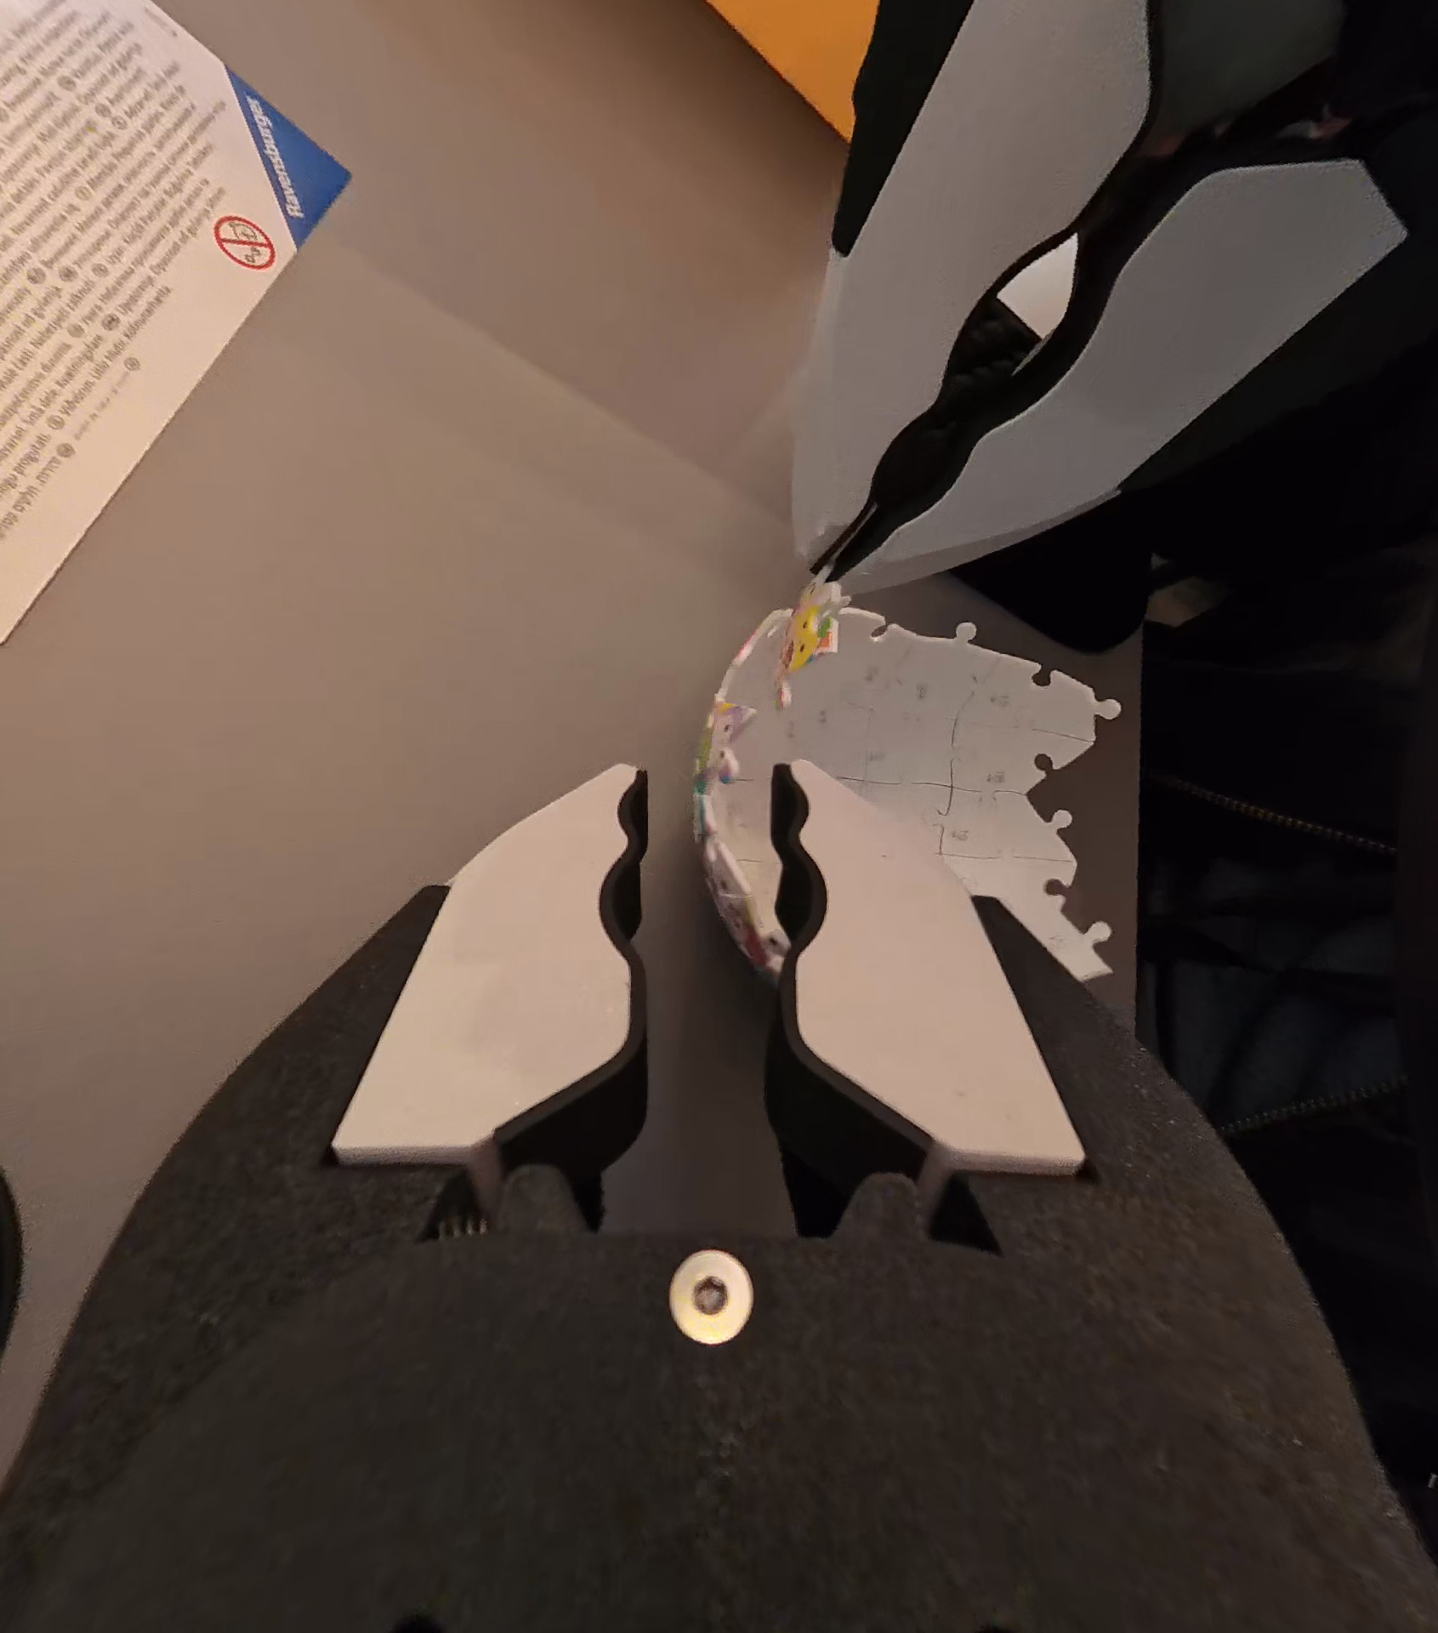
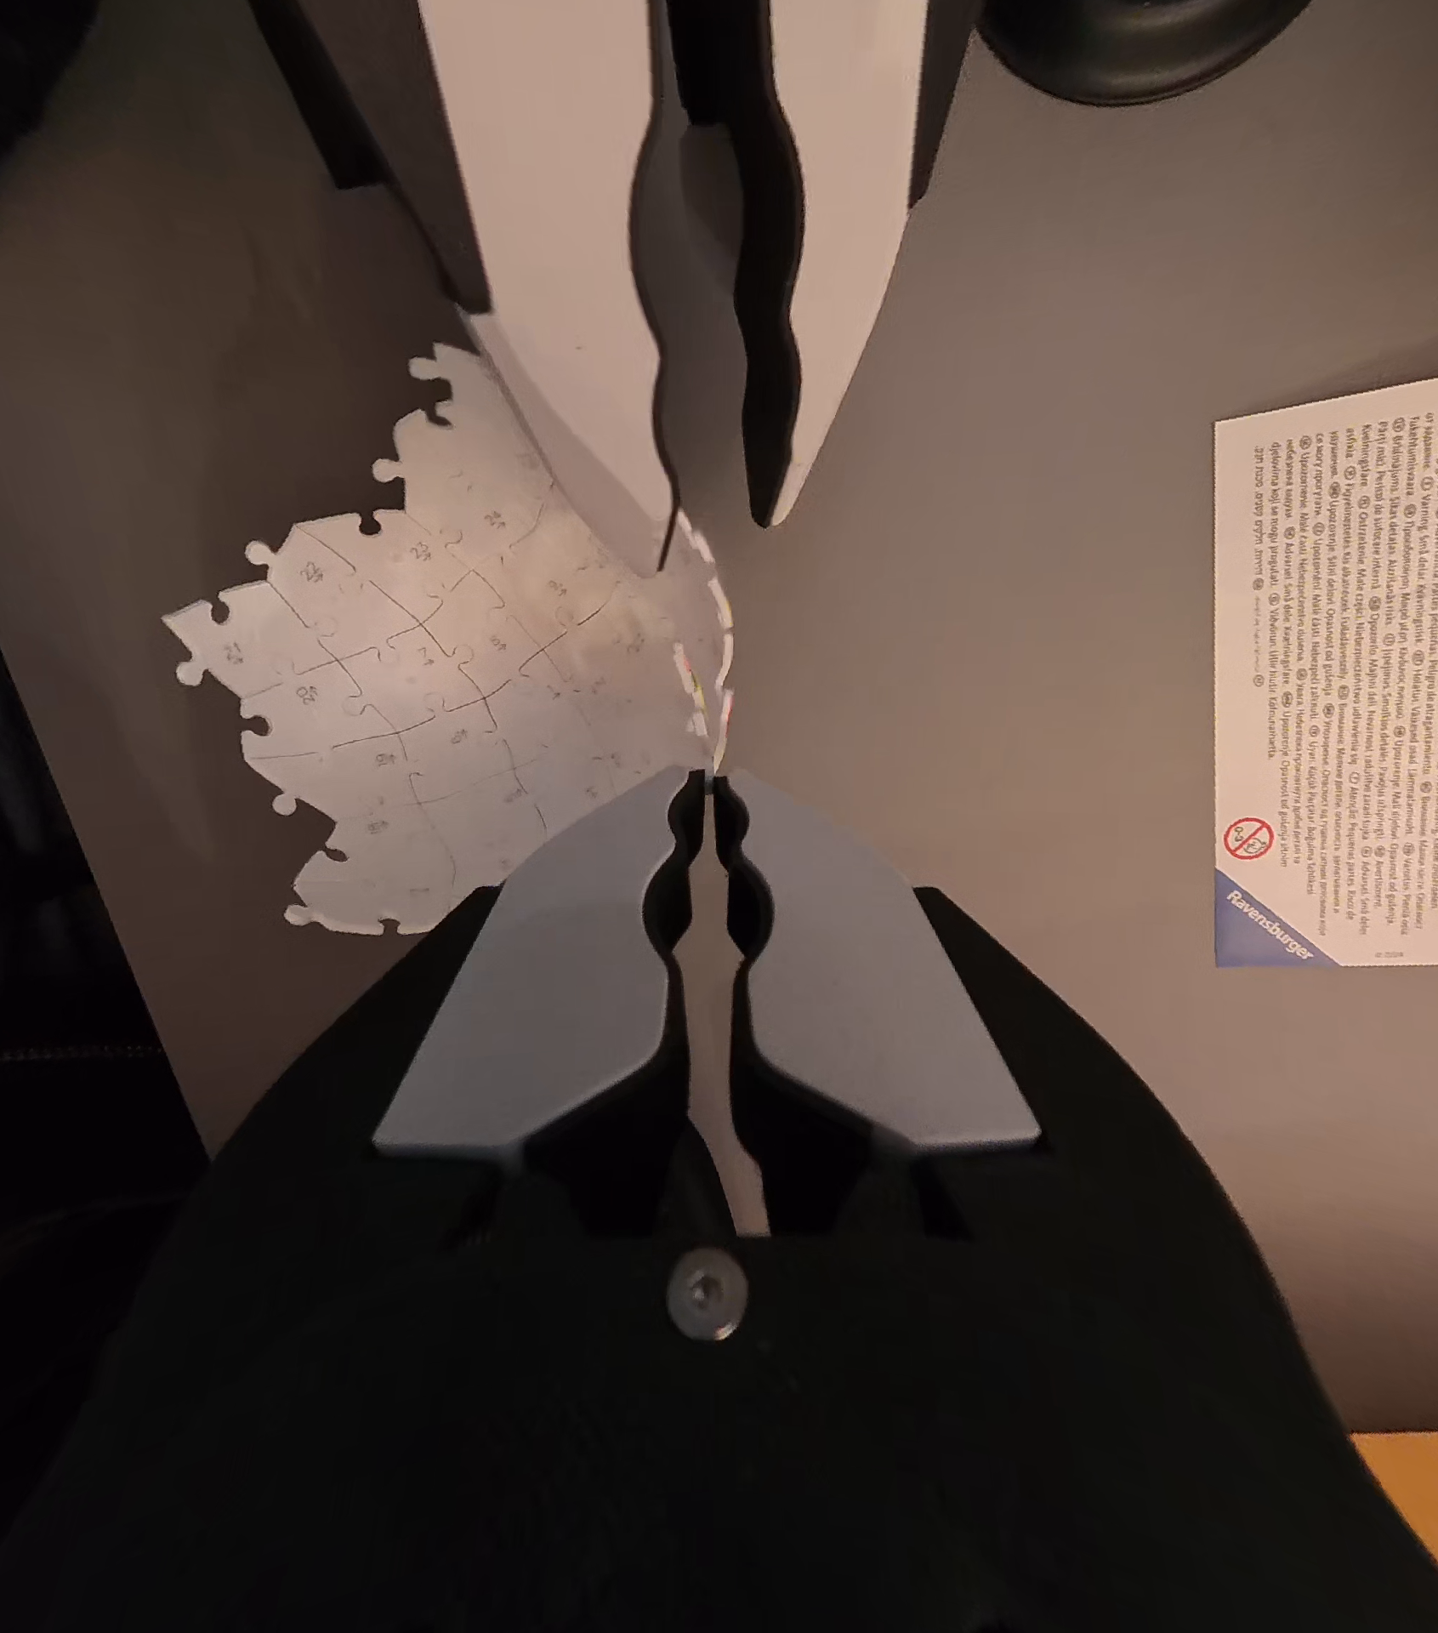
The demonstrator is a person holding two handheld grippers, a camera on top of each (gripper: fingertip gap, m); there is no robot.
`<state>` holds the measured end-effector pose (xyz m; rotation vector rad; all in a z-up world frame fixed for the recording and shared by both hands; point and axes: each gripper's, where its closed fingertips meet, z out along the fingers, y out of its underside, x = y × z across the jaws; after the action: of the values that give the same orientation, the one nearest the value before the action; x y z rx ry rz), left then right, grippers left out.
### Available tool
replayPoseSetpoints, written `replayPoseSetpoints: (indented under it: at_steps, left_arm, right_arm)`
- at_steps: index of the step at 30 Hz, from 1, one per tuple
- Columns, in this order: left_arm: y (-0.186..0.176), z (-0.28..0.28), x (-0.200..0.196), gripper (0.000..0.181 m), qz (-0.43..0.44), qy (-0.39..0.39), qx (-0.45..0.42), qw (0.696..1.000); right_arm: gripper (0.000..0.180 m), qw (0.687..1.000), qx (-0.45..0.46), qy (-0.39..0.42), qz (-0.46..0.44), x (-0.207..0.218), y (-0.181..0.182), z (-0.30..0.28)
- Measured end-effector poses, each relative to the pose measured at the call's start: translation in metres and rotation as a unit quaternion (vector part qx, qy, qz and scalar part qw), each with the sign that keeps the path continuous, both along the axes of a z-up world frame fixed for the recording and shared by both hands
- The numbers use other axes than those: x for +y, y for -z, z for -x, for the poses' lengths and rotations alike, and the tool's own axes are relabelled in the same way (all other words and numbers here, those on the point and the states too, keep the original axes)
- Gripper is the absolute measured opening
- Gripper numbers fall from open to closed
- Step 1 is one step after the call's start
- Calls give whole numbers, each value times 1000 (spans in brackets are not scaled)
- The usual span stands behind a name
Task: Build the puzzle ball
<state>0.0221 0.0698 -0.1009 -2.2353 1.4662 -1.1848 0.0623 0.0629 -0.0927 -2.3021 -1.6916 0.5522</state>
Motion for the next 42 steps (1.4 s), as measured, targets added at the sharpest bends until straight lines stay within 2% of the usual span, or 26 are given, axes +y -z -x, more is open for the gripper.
replayPoseSetpoints:
  at_steps: [12,24,42]
  left_arm:
    - [-1,-8,5,14,-1,7,-13,1000]
    - [-9,-15,-1,22,28,31,-52,998]
    - [-4,-32,-1,25,36,72,-47,996]
  right_arm:
    - [3,1000,-8,1,-19,6,-5,-2]
    - [3,999,-41,9,-2,0,4,-7]
    - [3,997,-58,55,19,3,8,-15]
